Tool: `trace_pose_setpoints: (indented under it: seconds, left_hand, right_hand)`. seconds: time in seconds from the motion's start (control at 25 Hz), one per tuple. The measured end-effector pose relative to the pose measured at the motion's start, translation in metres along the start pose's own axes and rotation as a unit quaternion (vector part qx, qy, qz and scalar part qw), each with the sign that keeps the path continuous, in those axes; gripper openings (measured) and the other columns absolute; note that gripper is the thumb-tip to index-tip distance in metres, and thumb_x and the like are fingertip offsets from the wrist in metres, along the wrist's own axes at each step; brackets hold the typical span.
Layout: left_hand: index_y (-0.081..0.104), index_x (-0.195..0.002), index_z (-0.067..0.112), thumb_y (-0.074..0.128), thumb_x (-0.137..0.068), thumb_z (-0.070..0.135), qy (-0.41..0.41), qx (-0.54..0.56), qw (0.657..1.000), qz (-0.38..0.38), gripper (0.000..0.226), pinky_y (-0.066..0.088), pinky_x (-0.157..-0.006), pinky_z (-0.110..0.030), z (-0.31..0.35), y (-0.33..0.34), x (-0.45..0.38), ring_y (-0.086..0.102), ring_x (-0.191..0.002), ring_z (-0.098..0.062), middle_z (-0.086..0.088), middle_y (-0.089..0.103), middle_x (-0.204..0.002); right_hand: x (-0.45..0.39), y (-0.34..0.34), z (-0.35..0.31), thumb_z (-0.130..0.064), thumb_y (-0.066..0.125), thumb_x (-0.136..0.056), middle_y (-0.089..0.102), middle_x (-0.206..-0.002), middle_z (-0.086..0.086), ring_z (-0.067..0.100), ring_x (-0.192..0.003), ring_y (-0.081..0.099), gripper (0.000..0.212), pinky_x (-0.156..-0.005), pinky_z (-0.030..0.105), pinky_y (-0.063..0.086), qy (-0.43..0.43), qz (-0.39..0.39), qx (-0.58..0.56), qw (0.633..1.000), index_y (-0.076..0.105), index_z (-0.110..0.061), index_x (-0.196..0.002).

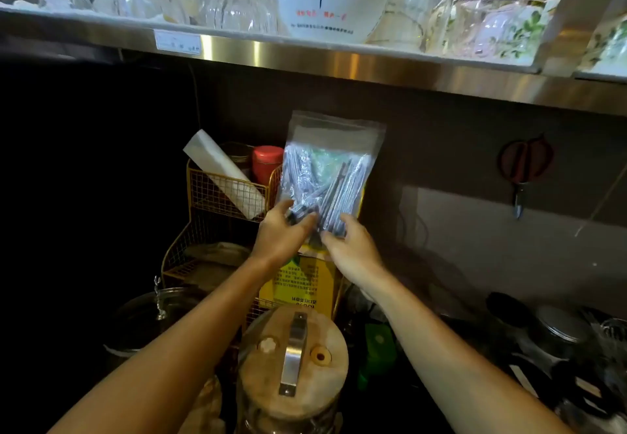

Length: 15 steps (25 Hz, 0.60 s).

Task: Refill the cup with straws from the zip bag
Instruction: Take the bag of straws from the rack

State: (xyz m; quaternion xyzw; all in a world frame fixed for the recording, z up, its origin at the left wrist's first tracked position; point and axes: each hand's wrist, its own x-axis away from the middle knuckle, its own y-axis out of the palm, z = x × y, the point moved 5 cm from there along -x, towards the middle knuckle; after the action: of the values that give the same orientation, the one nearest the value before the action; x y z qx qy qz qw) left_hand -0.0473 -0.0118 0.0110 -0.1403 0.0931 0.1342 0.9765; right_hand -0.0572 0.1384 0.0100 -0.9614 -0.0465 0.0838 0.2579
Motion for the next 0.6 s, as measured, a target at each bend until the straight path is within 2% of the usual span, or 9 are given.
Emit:
trace_pose_setpoints:
  seconds: [0.12,0.16,0.24,0.28,0.32,0.4,0.44,0.52,0.6]
  left_hand:
    - [0.039,-0.155,0.012,0.070,-0.096,0.034,-0.003,0.021,1.000,0.014,0.070,0.044,-0.076,-0.009,-0.010,0.002,-0.012,0.056,-0.099,-0.002,0.001,0.058,-0.137]
    - [0.045,-0.148,0.014,0.069,-0.097,0.033,-0.002,0.028,1.000,0.012,0.060,0.043,-0.069,-0.003,-0.015,0.003,-0.018,0.055,-0.089,0.003,0.009,0.058,-0.124]
    - [0.051,-0.126,0.024,0.067,-0.099,0.032,-0.015,0.029,0.999,0.016,0.033,0.044,-0.059,-0.002,-0.017,0.009,-0.021,0.051,-0.078,0.009,0.020,0.054,-0.100]
    - [0.051,-0.118,0.024,0.067,-0.099,0.033,-0.004,0.025,0.999,0.024,0.027,0.045,-0.064,-0.004,-0.016,0.010,-0.023,0.054,-0.081,0.008,0.020,0.055,-0.096]
    - [0.056,-0.117,0.019,0.068,-0.097,0.036,0.005,0.019,0.999,0.031,0.029,0.052,-0.073,-0.012,-0.017,0.009,-0.024,0.062,-0.087,0.001,0.015,0.062,-0.097]
    - [0.062,-0.120,0.017,0.069,-0.092,0.044,0.017,0.016,0.999,0.049,0.039,0.058,-0.088,-0.033,-0.020,0.008,-0.023,0.070,-0.100,-0.013,0.003,0.072,-0.107]
    - [0.064,-0.120,0.019,0.069,-0.090,0.045,0.023,0.012,0.998,0.059,0.040,0.059,-0.090,-0.037,-0.022,0.006,-0.023,0.071,-0.101,-0.015,0.002,0.073,-0.109]
    - [0.066,-0.116,0.019,0.070,-0.091,0.038,0.024,0.004,0.997,0.069,0.032,0.059,-0.088,-0.038,-0.022,0.002,-0.020,0.072,-0.097,-0.017,0.002,0.075,-0.104]
    - [0.068,-0.115,0.016,0.070,-0.092,0.034,0.022,0.008,0.997,0.075,0.029,0.060,-0.087,-0.039,-0.021,-0.003,-0.018,0.074,-0.095,-0.019,0.003,0.076,-0.099]
  right_hand:
    - [-0.013,0.011,0.005,-0.028,0.056,-0.105,0.047,-0.154,0.006,0.023,-0.117,0.065,0.071,-0.090,0.036,0.055,0.031,0.014,0.006,0.999,0.018,-0.015,-0.164]
    - [-0.016,0.015,0.006,-0.028,0.055,-0.105,0.044,-0.157,0.007,0.026,-0.121,0.064,0.073,-0.091,0.037,0.057,0.035,0.029,0.020,0.999,0.016,-0.013,-0.164]
    - [-0.025,0.019,0.013,-0.026,0.055,-0.105,0.042,-0.162,0.016,0.032,-0.138,0.055,0.077,-0.105,0.037,0.052,0.047,0.067,0.035,0.996,0.011,-0.006,-0.165]
    - [-0.028,0.020,0.015,-0.024,0.056,-0.105,0.043,-0.161,0.018,0.033,-0.142,0.051,0.077,-0.105,0.033,0.049,0.056,0.077,0.030,0.995,0.011,-0.003,-0.165]
    - [-0.033,0.023,0.018,-0.021,0.057,-0.105,0.045,-0.160,0.018,0.033,-0.143,0.050,0.077,-0.103,0.031,0.048,0.066,0.085,0.019,0.994,0.012,-0.002,-0.164]
    - [-0.039,0.029,0.023,-0.020,0.060,-0.103,0.046,-0.158,0.019,0.036,-0.144,0.048,0.077,-0.110,0.038,0.047,0.076,0.102,0.020,0.992,0.017,0.000,-0.163]
    - [-0.042,0.031,0.025,-0.020,0.062,-0.101,0.049,-0.155,0.019,0.037,-0.142,0.051,0.075,-0.113,0.043,0.048,0.075,0.115,0.020,0.990,0.022,0.001,-0.161]
    - [-0.043,0.035,0.023,-0.022,0.065,-0.097,0.059,-0.143,0.018,0.037,-0.132,0.059,0.070,-0.107,0.049,0.052,0.069,0.143,0.023,0.987,0.032,0.002,-0.154]
    - [-0.044,0.036,0.021,-0.025,0.068,-0.095,0.067,-0.132,0.017,0.035,-0.125,0.064,0.063,-0.104,0.047,0.054,0.057,0.161,0.016,0.985,0.041,0.002,-0.145]
